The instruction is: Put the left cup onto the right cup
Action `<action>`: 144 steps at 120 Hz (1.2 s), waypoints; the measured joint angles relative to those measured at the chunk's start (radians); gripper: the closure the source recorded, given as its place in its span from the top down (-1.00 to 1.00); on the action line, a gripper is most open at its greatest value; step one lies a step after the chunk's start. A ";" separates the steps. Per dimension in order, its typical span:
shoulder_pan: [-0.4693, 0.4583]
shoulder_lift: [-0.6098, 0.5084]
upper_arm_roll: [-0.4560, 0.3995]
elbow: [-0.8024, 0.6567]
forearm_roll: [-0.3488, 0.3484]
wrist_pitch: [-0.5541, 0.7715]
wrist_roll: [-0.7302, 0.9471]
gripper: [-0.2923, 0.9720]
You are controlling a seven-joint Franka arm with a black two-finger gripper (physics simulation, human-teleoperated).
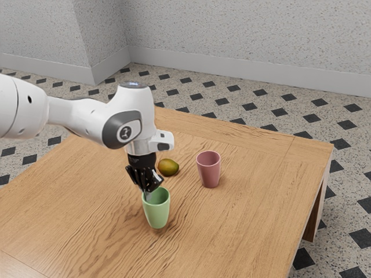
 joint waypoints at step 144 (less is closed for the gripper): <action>0.009 -0.020 0.002 0.288 0.017 -0.217 -0.003 -0.70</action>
